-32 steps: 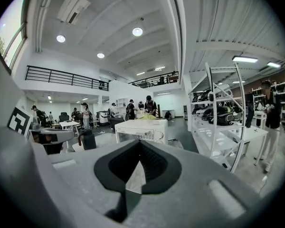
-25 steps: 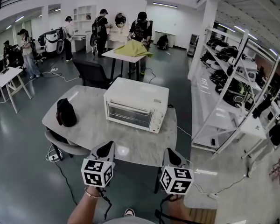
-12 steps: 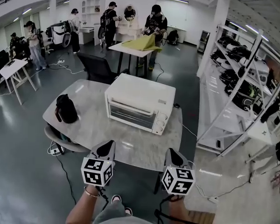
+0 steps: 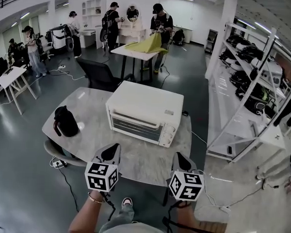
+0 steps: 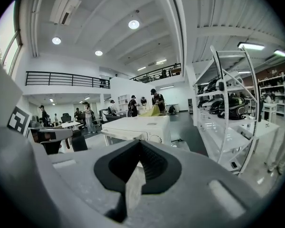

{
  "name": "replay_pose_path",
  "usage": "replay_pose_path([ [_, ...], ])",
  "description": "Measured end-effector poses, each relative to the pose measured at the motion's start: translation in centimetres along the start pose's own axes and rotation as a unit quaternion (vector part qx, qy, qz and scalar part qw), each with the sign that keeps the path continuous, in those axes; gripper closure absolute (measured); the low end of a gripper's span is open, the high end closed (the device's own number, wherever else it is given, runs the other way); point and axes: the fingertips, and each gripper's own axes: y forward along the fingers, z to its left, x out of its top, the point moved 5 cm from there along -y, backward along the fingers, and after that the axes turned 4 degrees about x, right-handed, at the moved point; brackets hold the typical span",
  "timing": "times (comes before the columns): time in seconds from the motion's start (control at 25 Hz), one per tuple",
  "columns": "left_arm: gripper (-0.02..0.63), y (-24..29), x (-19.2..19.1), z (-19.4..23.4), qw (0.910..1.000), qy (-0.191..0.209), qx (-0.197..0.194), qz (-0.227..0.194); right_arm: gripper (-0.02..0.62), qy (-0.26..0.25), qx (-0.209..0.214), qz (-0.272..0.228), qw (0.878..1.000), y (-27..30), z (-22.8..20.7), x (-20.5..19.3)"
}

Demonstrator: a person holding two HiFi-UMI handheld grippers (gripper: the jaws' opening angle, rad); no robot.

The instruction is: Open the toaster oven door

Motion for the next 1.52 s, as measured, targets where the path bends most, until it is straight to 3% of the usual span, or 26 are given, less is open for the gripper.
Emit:
replay_pose_path([
  [0.4, 0.601, 8.3, 3.6, 2.4, 0.9994, 0.002, -0.031, -0.014, 0.591, -0.006, -0.028, -0.013, 0.999, 6.4, -1.8, 3.9],
  [0.88, 0.601, 16.5, 5.8, 8.2, 0.9987, -0.007, -0.045, -0.023, 0.591, -0.004, -0.050, -0.018, 0.999, 15.3, -1.8, 6.4],
  [1.52, 0.601, 18.2, 4.7, 8.3, 0.9998, -0.015, -0.015, 0.004, 0.591, 0.006, -0.034, 0.002, 0.999, 17.6, -4.0, 6.1],
])
